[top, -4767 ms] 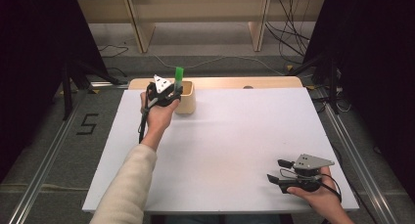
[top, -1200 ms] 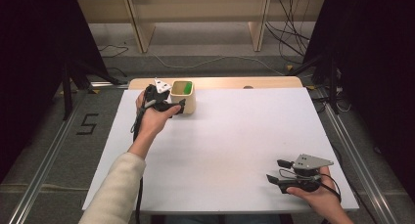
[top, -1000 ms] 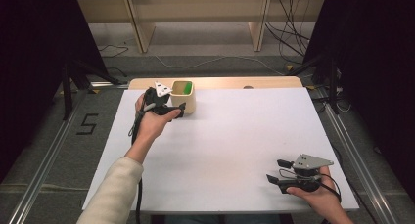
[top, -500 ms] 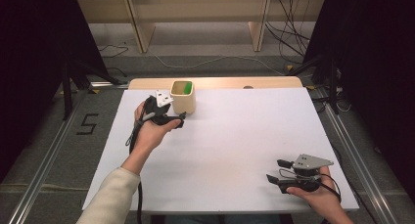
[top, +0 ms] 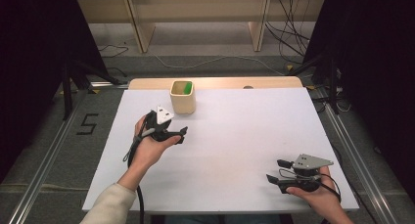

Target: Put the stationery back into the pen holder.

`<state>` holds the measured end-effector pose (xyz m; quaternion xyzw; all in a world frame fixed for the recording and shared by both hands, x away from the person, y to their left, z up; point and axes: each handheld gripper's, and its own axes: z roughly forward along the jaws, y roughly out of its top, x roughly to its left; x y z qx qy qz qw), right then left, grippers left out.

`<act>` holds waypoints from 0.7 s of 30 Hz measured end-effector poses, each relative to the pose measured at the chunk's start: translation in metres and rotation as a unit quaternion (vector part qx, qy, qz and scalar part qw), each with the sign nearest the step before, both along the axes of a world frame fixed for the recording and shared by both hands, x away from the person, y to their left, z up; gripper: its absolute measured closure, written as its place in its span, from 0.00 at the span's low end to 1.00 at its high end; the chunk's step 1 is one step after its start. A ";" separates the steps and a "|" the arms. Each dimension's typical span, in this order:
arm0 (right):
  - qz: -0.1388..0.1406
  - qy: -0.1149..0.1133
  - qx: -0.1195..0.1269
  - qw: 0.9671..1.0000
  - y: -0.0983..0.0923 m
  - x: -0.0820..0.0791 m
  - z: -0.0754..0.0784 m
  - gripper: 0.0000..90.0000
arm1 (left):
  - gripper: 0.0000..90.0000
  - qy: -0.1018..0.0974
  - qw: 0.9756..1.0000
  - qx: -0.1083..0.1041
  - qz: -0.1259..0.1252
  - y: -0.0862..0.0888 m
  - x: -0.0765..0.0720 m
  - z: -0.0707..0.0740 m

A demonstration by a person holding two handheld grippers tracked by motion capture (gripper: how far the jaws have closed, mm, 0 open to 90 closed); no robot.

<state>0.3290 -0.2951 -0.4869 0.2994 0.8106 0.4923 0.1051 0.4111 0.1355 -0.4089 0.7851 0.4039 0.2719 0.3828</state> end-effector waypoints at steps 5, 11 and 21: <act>0.001 0.000 -0.002 1.000 0.000 0.000 0.000 0.33 | 0.22 0.007 1.000 0.002 -0.010 0.004 -0.014 -0.012; 0.002 0.001 -0.001 1.000 0.000 0.000 0.000 0.33 | 0.22 0.012 1.000 0.002 -0.018 0.011 -0.037 -0.029; 0.000 -0.001 -0.004 1.000 0.001 -0.001 0.000 0.33 | 0.22 0.023 0.999 -0.004 -0.031 0.018 -0.069 -0.058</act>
